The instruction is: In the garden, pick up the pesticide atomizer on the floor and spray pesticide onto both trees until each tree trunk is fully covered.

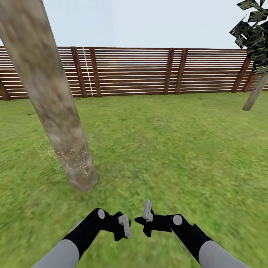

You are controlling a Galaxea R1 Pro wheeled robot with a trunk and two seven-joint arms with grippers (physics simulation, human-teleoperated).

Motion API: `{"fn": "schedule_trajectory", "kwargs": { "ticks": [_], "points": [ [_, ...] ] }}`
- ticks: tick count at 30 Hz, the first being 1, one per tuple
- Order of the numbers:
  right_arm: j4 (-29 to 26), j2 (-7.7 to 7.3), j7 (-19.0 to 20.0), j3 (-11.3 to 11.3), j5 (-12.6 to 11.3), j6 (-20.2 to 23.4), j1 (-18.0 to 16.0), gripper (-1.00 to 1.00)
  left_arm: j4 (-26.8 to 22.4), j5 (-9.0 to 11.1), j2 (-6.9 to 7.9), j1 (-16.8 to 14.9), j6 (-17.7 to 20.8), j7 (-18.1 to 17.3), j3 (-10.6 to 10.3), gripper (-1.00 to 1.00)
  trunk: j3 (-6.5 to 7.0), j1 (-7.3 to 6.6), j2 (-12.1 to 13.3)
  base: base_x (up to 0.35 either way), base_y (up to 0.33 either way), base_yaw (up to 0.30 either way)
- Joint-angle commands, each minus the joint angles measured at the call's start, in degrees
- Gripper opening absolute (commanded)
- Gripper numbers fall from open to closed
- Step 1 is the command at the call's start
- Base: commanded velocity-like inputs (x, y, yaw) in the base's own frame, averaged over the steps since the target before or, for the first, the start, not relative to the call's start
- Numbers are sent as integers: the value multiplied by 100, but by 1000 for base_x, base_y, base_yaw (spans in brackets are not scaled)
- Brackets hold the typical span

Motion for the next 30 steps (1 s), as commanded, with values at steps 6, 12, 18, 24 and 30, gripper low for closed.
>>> {"fn": "schedule_trajectory", "kwargs": {
  "ticks": [6,12,18,24,30],
  "points": [
    [-8,-4,-15,13,51,-34,-6,-100,-11,-7,-56,0,30,-14,5,-100,-5,-1,-2,0,0,0],
    [-8,-4,-18,13,51,-32,-7,-100,2,-7,-110,2,29,6,11,-100,-5,-1,-2,0,0,0],
    [-8,-4,-18,13,51,-33,-6,-100,28,-2,-179,7,21,6,15,-100,-5,-1,-2,0,0,0],
    [-1,-4,-19,13,51,-36,-2,-100,19,17,-215,7,21,15,8,-100,-5,-1,-2,0,0,0],
    [1,-4,-19,13,51,-40,-1,-100,-7,42,-243,2,21,21,8,-100,-5,-1,-2,0,0,0]
  ]
}}
